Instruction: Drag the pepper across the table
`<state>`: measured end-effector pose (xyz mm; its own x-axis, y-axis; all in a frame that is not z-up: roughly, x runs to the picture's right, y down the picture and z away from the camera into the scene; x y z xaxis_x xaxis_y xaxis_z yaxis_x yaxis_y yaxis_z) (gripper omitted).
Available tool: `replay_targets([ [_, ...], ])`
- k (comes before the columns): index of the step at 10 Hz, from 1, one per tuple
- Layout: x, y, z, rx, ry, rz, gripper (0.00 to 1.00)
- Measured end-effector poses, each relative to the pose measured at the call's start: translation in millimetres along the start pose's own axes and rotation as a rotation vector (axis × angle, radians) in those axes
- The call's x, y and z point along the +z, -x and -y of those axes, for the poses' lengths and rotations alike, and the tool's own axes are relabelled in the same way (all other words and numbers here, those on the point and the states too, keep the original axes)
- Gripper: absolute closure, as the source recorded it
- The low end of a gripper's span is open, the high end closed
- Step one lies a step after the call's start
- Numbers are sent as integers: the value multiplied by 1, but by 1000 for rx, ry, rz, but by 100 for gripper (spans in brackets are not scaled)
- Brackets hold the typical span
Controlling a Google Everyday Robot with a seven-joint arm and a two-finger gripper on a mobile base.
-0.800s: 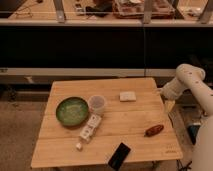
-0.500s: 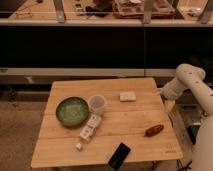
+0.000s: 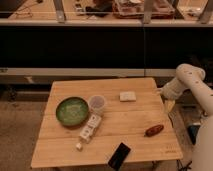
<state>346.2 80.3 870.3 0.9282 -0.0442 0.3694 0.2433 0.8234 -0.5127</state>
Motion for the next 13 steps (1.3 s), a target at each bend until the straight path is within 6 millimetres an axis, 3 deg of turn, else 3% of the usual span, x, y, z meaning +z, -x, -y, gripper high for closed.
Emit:
replay_targets([
  [13, -6, 5, -5, -14, -13, 5, 20],
])
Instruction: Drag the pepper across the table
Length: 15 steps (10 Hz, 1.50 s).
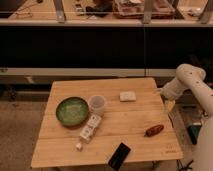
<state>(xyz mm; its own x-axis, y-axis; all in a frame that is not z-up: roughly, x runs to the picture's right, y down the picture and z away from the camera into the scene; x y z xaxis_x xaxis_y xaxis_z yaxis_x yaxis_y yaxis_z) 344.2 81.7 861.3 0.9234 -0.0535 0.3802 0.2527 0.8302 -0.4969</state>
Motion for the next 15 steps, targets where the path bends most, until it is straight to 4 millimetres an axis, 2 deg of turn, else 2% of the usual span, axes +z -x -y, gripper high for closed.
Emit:
replay_targets([
  [1, -2, 3, -5, -10, -8, 1, 20],
  [4, -8, 23, -54, -60, -5, -4, 20],
  [6, -3, 34, -98, -63, 3, -14, 20],
  [7, 1, 39, -110, -64, -1, -22, 20],
  [9, 11, 45, -122, -55, -21, -28, 20],
  [12, 35, 52, -127, -49, -55, -50, 20],
  [15, 49, 46, -129, -39, -63, -96, 20],
])
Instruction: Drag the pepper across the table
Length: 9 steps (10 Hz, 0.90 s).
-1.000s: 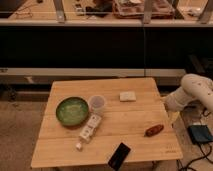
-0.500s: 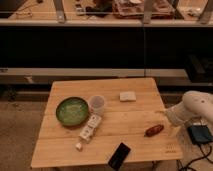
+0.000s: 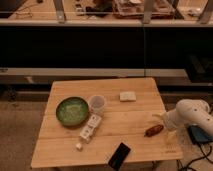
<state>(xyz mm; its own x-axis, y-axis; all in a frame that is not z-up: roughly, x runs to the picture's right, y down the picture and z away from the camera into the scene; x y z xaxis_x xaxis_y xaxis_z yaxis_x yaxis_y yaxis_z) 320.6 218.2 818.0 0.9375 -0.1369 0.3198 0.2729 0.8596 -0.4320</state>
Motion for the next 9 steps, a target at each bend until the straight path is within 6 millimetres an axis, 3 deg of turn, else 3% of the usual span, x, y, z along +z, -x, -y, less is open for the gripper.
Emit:
replay_targets([
  [6, 13, 10, -6, 3, -3, -38, 24],
  [9, 19, 18, -6, -9, 12, -33, 53],
])
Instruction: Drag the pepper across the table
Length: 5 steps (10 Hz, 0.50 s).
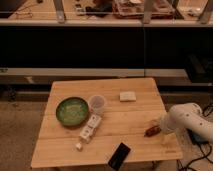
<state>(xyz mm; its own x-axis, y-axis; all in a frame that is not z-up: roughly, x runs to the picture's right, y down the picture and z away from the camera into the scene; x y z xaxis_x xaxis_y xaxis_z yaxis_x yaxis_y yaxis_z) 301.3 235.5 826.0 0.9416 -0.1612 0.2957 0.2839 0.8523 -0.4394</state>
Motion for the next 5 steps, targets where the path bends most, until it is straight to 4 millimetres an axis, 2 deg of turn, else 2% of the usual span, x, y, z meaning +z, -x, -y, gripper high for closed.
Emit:
replay_targets([
  [2, 1, 2, 1, -1, 4, 3, 72],
  [3, 2, 4, 3, 5, 3, 11, 77],
  [5, 0, 3, 5, -1, 1, 7, 78],
])
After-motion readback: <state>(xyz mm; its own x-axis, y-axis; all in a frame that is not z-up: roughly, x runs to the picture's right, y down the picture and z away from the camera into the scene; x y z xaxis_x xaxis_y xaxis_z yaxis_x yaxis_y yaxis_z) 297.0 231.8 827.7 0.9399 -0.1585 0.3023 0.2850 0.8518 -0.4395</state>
